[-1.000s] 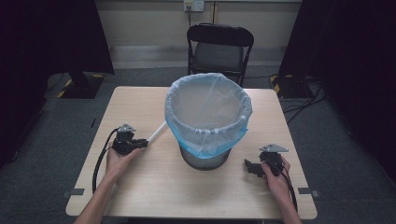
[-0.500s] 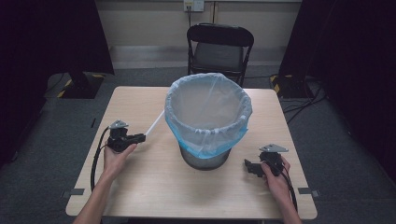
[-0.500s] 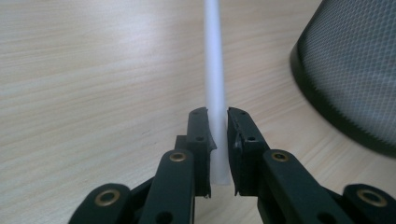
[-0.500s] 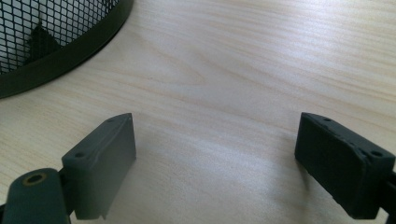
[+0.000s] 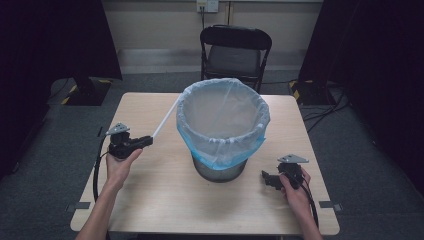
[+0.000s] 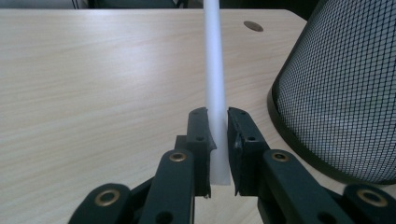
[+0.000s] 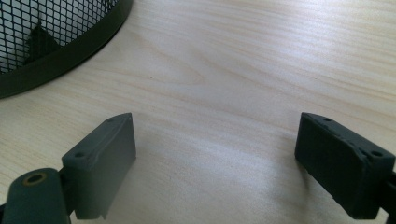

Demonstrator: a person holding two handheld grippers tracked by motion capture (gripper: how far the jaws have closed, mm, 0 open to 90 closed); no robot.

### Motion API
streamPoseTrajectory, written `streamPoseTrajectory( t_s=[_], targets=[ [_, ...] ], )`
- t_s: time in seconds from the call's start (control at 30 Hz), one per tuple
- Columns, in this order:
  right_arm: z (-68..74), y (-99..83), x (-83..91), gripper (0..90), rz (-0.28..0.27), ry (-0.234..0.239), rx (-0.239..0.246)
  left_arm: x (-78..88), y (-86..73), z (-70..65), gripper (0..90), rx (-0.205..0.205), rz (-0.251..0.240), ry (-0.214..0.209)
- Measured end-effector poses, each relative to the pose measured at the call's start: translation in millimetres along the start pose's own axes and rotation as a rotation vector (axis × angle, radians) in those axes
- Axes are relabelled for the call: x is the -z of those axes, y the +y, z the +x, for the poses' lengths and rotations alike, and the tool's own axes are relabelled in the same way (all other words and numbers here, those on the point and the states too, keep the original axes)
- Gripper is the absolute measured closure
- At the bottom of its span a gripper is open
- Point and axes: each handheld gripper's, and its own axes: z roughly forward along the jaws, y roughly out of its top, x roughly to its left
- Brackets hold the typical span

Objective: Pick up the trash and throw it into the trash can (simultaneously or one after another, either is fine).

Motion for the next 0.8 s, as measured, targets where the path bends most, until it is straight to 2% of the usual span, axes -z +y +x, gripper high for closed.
streamPoseTrajectory(
  t_s=[0.07,0.13,0.4,0.53,0.77,0.8],
  targets=[
    [0.1,-0.1,0.1,11.4,0.001,-0.001,-0.001,1.6,1.3,0.4,80.0,0.001,-0.008,-0.001],
    [0.2,-0.1,0.0,11.4,0.0,-0.002,-0.001,6.4,4.2,1.5,80.0,0.013,-0.038,-0.003],
    [0.1,-0.1,0.1,11.4,0.001,-0.001,-0.001,15.4,8.9,2.0,80.0,0.005,-0.064,0.004],
    [0.1,-0.1,0.1,11.4,0.0,0.0,-0.001,23.9,12.2,3.2,80.0,0.015,-0.104,-0.006],
    [0.2,-0.1,0.0,11.4,0.0,-0.002,-0.001,30.3,18.5,-2.9,79.9,-0.014,-0.135,-0.011],
    [0.2,-0.1,0.0,11.4,-0.001,-0.002,-0.002,33.2,20.8,-5.0,79.9,-0.017,-0.153,-0.018]
  ],
)
